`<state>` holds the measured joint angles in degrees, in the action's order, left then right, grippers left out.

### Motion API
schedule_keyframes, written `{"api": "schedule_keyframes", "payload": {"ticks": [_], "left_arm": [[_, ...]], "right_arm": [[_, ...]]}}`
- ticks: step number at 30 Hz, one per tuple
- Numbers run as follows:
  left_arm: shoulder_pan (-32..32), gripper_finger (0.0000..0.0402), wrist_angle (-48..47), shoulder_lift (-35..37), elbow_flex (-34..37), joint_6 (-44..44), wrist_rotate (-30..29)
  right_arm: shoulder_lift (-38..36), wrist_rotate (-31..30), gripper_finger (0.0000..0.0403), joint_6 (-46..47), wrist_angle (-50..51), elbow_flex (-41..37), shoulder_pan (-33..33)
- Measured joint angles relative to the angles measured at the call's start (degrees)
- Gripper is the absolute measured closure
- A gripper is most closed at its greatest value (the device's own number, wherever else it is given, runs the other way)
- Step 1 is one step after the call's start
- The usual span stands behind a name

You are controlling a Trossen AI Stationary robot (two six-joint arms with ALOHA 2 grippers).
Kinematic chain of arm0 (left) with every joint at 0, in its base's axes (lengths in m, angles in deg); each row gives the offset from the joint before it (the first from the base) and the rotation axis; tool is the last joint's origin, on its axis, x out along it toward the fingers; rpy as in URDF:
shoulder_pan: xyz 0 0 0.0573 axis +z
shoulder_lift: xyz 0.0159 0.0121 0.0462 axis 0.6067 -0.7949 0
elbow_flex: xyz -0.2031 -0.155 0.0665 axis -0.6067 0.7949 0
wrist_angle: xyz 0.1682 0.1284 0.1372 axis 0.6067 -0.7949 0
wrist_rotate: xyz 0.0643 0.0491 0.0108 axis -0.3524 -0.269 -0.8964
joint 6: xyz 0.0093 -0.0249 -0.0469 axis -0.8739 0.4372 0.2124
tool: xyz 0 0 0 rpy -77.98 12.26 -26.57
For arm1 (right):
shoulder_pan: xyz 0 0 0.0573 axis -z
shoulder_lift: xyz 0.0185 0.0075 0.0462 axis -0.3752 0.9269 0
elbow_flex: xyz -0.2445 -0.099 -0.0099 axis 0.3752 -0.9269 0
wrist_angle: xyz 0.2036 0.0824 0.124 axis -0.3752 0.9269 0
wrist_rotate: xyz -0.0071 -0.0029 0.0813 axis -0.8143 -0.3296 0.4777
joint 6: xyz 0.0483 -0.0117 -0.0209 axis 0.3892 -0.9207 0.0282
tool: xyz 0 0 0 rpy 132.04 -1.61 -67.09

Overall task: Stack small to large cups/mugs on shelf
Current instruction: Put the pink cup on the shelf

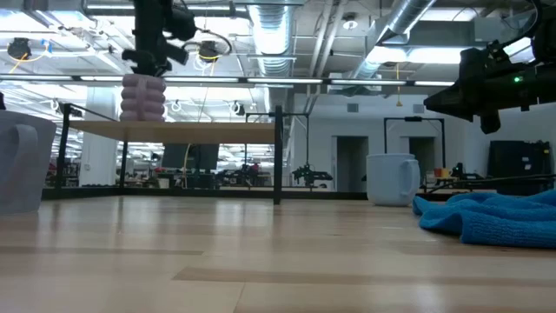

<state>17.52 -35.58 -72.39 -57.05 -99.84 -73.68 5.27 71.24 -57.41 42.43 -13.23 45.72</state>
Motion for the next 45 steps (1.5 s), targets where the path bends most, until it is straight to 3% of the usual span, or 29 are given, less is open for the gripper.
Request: {"api": "schedule_keyframes", "payload": {"ticks": [5,14,33,39,45], "left_arm": [[-0.1,0.0338,-1.2,-0.9,0.1,0.3,0.0],[-0.6,0.0365,-0.5,-2.9,-0.3,-1.4,-0.8],[-3.2,0.0345,1.6,-3.1,-1.6,-2.7,-2.7],[-4.8,0.0345,2.5,-3.0,-1.6,0.3,-8.7],[-4.7,0.0345,2.4,-3.0,-1.6,0.7,-7.8]], "right_arm": [[0.0,-0.1,0.0310,-0.1,-0.1,0.0,0.0],[0.0,-0.2,0.0310,-0.1,0.0,0.0,0.1],[0.0,-0.3,0.0310,-0.1,0.0,0.0,0.1],[0.0,-0.3,0.0310,0.0,0.0,0.0,0.1],[0.0,-0.3,0.0310,0.0,0.0,0.0,0.1]]}}
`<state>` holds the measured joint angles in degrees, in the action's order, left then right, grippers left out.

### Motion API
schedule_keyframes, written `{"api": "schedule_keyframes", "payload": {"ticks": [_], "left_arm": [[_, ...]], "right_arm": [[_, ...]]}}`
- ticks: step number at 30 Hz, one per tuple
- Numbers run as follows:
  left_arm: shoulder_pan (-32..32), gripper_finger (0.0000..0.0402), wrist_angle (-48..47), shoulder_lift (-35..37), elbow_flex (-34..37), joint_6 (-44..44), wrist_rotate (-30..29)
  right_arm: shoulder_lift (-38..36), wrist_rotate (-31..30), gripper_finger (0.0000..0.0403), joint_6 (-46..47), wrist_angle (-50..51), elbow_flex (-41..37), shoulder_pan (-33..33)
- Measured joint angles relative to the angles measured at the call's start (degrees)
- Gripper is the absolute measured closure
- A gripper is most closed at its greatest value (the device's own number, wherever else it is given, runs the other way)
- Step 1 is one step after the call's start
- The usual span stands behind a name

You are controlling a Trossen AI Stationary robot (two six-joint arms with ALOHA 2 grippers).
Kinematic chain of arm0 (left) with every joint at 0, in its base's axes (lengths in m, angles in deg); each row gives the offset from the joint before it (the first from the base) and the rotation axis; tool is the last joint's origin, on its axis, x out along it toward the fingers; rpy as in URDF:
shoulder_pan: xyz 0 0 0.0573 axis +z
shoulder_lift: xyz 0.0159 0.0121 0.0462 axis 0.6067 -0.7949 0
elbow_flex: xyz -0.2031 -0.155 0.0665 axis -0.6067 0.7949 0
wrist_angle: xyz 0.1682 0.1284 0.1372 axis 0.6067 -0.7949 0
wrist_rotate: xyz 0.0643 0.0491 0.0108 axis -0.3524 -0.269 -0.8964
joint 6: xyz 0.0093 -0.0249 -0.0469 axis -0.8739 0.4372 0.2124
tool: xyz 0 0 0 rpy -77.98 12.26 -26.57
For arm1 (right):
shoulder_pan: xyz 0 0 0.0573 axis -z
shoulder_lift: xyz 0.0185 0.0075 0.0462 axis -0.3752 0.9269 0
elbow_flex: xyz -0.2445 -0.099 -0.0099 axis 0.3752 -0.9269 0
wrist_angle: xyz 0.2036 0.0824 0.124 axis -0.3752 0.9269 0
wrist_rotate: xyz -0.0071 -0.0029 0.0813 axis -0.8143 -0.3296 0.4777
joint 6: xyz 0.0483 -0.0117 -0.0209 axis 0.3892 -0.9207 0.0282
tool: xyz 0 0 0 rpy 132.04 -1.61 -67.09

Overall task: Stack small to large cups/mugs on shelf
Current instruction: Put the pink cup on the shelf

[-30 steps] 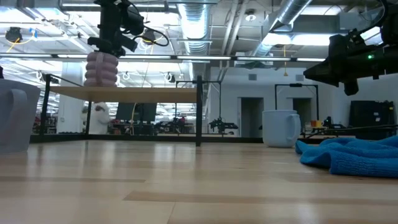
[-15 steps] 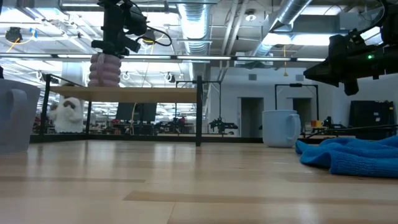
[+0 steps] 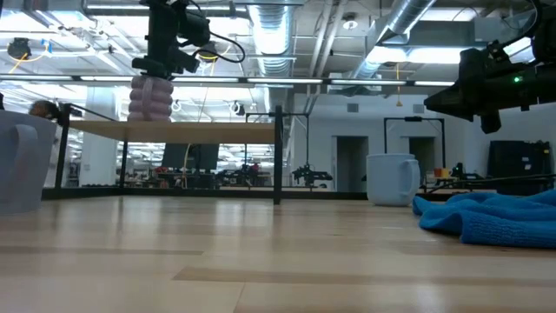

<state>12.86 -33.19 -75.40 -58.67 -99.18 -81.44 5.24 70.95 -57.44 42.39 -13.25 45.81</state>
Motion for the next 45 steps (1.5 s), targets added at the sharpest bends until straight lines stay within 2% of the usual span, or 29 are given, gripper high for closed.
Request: {"api": "schedule_keyframes", "payload": {"ticks": [8,26,32,40,45], "left_arm": [[-0.8,0.0345,0.5,0.0,0.0,-4.2,1.2],[-0.8,0.0344,0.2,0.1,-0.1,-3.1,1.9],[-0.8,0.0344,0.0,0.1,-0.1,-3.1,5.2],[-0.8,0.0344,0.0,0.1,-0.1,-3.1,5.5],[-0.8,0.0325,0.2,0.0,0.0,-2.7,4.8]], "right_arm": [[0.0,0.0,0.0310,0.4,0.0,0.0,0.0],[0.0,0.0,0.0310,0.5,0.0,0.0,0.0],[0.0,0.0,0.0310,0.5,0.0,0.0,0.0],[0.0,0.0,0.0310,0.5,0.0,0.0,0.0],[0.0,0.0,0.0310,0.5,0.0,0.0,0.0]]}}
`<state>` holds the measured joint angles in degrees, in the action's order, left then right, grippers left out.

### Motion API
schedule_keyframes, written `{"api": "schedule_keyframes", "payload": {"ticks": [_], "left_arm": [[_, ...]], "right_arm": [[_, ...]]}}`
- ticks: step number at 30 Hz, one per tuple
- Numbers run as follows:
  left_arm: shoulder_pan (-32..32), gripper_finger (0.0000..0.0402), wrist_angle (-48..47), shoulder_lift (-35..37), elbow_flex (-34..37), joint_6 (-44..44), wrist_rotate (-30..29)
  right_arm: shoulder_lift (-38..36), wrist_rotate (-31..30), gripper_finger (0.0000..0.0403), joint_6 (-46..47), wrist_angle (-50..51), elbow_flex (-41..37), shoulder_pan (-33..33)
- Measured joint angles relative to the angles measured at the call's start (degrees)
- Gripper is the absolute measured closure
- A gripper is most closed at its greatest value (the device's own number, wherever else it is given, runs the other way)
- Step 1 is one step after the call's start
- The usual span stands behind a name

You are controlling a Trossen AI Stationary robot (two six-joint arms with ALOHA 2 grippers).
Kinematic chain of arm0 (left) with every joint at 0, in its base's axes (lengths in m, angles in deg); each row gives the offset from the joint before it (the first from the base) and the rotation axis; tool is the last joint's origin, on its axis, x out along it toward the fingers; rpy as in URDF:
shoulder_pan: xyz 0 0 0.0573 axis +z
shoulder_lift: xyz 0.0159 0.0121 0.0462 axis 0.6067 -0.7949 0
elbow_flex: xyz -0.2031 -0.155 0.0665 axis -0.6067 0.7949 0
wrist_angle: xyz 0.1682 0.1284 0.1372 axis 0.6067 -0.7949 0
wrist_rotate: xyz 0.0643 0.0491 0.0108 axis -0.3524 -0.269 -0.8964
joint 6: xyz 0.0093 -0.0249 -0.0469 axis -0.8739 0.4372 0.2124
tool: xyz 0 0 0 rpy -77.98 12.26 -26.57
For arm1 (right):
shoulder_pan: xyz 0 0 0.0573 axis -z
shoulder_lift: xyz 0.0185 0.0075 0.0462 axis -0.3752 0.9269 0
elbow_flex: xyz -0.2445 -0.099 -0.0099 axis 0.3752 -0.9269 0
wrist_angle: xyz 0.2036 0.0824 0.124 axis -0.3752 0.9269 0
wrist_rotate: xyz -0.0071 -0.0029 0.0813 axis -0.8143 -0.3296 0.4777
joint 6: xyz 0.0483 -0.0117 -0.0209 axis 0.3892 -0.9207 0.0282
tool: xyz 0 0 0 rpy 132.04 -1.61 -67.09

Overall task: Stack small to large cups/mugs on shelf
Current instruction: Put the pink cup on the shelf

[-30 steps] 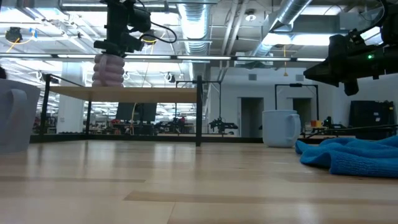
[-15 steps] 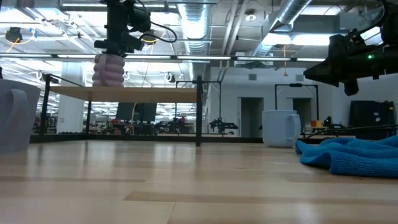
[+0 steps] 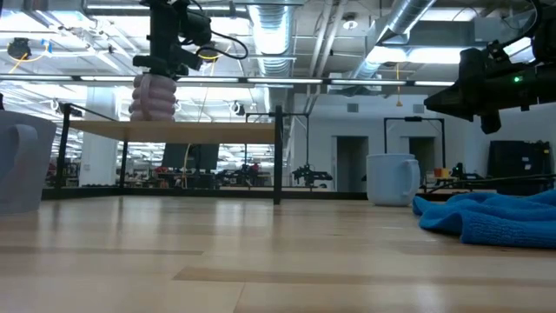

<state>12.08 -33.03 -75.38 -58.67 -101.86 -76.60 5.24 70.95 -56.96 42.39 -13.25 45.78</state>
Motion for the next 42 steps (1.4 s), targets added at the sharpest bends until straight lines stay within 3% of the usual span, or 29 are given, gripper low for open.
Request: {"api": "schedule_keyframes", "payload": {"ticks": [11,16,29,37,42], "left_arm": [[0.0,0.0250,0.0,0.0,0.0,1.3,-2.0],[0.0,0.0248,0.0,0.0,0.0,3.3,-5.0],[0.0,0.0250,-0.6,0.5,-0.3,4.1,-1.5],[0.0,0.0250,-3.8,0.9,-10.9,7.3,0.9],[0.0,0.0251,-4.3,0.9,-15.4,9.9,8.4]], "right_arm": [[0.0,0.0,0.0310,0.0,0.0,0.0,0.0],[0.0,0.0,0.0310,0.0,0.0,0.0,0.0],[0.0,0.0,0.0310,0.0,0.0,0.0,0.0],[0.0,0.0,0.0310,0.0,0.0,0.0,0.0],[0.0,0.0,0.0310,0.0,0.0,0.0,0.0]]}}
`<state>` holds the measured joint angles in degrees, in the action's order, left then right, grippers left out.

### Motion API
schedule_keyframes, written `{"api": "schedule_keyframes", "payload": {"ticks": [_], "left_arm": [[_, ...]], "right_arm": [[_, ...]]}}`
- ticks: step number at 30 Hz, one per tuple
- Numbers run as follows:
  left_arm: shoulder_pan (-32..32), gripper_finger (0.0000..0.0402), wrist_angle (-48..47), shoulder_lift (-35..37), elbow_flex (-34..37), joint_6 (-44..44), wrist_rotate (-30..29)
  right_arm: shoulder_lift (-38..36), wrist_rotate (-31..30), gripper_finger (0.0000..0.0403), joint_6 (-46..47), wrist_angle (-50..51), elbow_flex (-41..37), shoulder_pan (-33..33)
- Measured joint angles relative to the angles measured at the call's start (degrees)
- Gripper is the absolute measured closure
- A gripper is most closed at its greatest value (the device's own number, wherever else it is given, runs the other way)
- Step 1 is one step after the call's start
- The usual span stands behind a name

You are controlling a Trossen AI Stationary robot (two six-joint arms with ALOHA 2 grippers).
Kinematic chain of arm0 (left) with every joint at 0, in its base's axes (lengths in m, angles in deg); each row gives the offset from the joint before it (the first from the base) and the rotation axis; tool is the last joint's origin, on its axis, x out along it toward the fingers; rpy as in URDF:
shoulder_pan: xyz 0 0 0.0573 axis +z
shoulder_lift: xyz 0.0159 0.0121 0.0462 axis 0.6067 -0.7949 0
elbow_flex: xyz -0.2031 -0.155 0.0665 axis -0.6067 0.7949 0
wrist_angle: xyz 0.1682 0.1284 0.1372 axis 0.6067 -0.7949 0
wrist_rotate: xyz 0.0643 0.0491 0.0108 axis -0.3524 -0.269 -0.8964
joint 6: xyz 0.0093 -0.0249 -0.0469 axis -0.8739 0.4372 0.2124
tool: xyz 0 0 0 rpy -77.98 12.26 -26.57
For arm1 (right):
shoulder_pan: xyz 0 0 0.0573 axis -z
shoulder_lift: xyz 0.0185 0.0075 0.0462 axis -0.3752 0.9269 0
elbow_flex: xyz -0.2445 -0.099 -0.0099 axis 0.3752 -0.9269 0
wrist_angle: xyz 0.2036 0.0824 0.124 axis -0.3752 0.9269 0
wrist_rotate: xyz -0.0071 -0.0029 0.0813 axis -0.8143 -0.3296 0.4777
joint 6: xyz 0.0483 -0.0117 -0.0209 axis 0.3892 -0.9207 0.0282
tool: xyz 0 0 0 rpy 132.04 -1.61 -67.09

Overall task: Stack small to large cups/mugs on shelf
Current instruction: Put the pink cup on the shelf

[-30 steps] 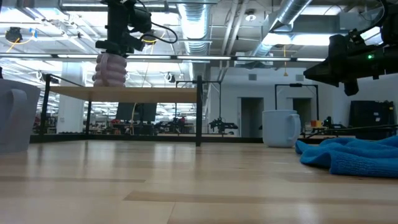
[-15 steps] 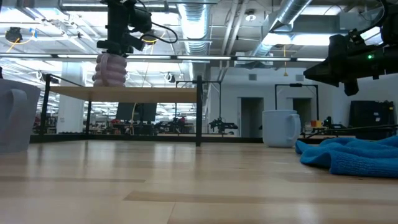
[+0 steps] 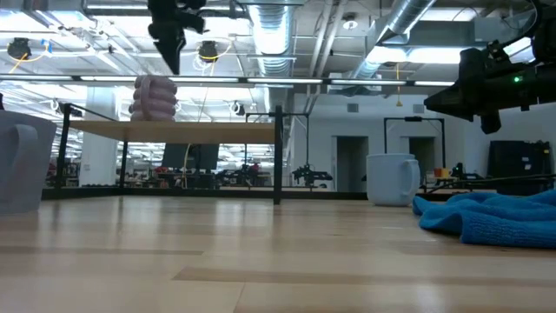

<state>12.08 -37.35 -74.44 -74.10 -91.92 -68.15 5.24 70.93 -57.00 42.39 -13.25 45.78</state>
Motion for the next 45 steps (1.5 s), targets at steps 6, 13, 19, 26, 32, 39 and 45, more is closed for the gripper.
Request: {"api": "schedule_keyframes", "payload": {"ticks": [6,13,19,26,32,39,45], "left_arm": [[-1.7,0.0251,-1.7,0.0,-0.8,2.0,8.1],[-6.0,0.0251,-2.3,-0.1,0.7,2.7,7.7],[-7.9,0.0251,-5.5,-0.1,1.1,6.0,2.1],[-8.2,0.0251,-7.2,-0.1,1.1,8.3,1.5],[-8.2,0.0251,-4.9,-0.1,1.1,5.3,6.8],[-8.2,0.0251,-3.4,-0.1,1.1,4.2,10.6],[-8.2,0.0251,-3.6,-0.1,1.3,5.4,11.9]], "right_arm": [[0.0,0.0,0.0310,0.0,0.0,0.0,0.0],[0.0,0.0,0.0310,0.0,0.0,0.0,0.0],[0.0,0.0,0.0310,0.0,0.0,0.0,0.0],[0.0,0.0,0.0310,0.0,0.0,0.0,0.0],[0.0,0.0,0.0310,0.0,0.0,0.0,0.0],[0.0,0.0,0.0310,0.0,0.0,0.0,0.0],[0.0,0.0,0.0310,0.0,-0.1,0.0,0.0]]}}
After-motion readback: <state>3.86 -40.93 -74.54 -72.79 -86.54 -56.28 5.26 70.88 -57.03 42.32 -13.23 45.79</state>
